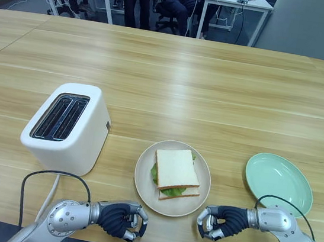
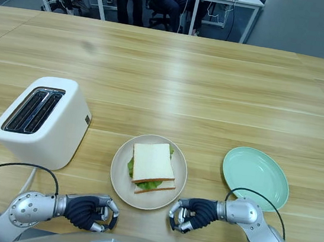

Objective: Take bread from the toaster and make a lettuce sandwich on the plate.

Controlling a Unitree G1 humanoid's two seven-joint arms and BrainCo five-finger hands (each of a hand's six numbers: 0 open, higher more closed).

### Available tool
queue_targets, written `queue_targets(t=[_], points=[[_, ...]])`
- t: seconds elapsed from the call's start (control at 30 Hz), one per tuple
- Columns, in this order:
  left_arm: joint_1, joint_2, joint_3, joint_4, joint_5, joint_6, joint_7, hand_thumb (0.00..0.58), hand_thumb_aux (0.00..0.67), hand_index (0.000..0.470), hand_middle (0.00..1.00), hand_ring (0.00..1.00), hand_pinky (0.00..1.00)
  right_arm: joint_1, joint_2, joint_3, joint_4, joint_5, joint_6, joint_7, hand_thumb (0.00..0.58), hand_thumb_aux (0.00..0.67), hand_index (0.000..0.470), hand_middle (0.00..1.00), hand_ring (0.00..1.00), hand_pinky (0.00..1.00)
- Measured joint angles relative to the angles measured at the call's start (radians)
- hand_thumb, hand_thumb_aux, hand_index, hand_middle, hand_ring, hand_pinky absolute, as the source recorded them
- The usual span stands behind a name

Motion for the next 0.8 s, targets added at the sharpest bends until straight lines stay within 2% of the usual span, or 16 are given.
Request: queue_targets(t=[0.4, 0.8], points=[[-0.190, -0.066, -0.068, 0.234, 0.242, -0.123, 0.141, 0.580, 0.670, 0.460, 1.00, 1.00, 1.00, -0.111, 0.108, 0.030, 0.090, -0.228, -0.124, -0.173, 0.580, 0.670, 0.460, 1.00, 1.00, 1.00], [-0.393, -0.168, -0.055, 0.469, 0.277, -0.151, 0.237, 0.580, 0.670, 0.460, 1.00, 1.00, 1.00, -0.233, 0.187, 0.036, 0.231, -0.348, -0.146, -0.341, 0.580, 0.670, 0.460, 1.00, 1.00, 1.00]])
